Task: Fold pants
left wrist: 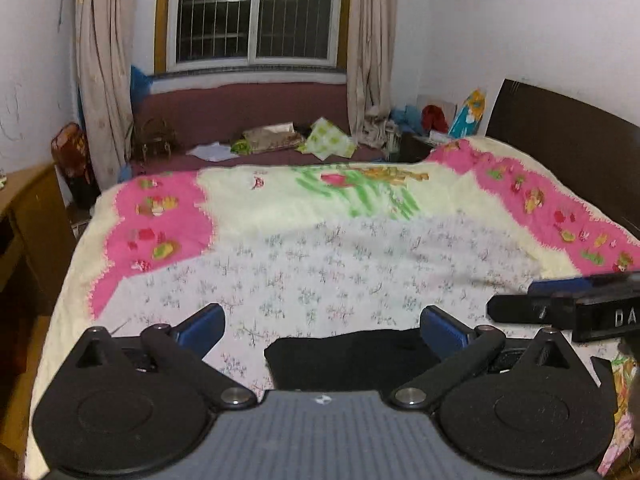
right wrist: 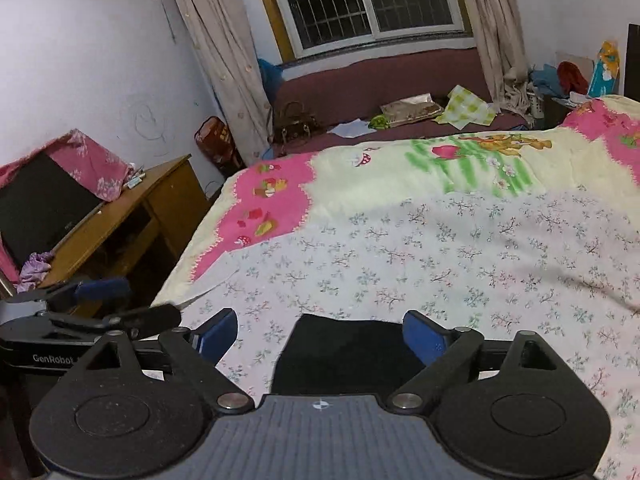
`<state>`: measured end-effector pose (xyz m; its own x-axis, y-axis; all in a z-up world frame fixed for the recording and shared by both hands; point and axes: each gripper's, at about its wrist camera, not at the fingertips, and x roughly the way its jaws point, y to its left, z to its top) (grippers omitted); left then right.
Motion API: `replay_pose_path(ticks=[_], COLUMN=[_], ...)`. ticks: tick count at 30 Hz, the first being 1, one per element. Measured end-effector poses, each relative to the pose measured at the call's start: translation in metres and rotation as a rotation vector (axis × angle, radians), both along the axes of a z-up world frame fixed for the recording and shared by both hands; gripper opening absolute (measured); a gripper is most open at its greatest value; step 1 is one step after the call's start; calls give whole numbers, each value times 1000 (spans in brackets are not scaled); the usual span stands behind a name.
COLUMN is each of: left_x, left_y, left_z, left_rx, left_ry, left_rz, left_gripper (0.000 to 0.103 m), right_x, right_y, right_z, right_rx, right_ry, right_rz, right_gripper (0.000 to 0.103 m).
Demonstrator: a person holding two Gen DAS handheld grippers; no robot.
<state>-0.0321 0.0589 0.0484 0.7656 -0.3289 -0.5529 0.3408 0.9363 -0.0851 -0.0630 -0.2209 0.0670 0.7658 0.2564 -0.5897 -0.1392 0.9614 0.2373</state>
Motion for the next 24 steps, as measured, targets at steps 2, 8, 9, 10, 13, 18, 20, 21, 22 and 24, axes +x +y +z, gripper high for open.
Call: replay_pose_path(ticks=[2, 8, 9, 10, 13, 18, 20, 21, 22, 24], left_x=[5, 1, -3, -5, -7, -17, -20, -21, -23, -24], left_y=[-2, 5, 6, 6, 3, -9, -14, -17, -20, -24], left_z=[0, 2, 0, -3, -12, -25, -31, -33, -34, -34], left_rx=[31, -28, -32, -31, -1, 95, 131, 147, 161, 159], left_ry=[46, 63, 64, 71, 108, 120, 131, 133, 135, 144], left_rz=[3, 61, 69, 69, 78, 66, 68, 64, 53, 31], left_gripper=[103, 103, 103, 103, 103, 103, 103, 103, 103, 103], right_x=[-3, -18, -22, -23, -25, -28, -31, -33, -35, -38], right_y=[1, 10, 14, 15, 19, 23, 23, 24, 23, 23], right_z=[-2, 1, 2, 2, 3, -7, -12, -14, -16, -17], right_rx=[37, 49, 45, 44, 54, 32, 41, 41, 42, 49], right_ry=[22, 59, 59, 60, 64, 101, 124, 130, 135, 142], right_rz=[-16, -39, -34, -32, -27, -29, -31, -34, -38, -42], right_gripper=[78, 79, 79, 79, 79, 79, 79, 79, 79, 79])
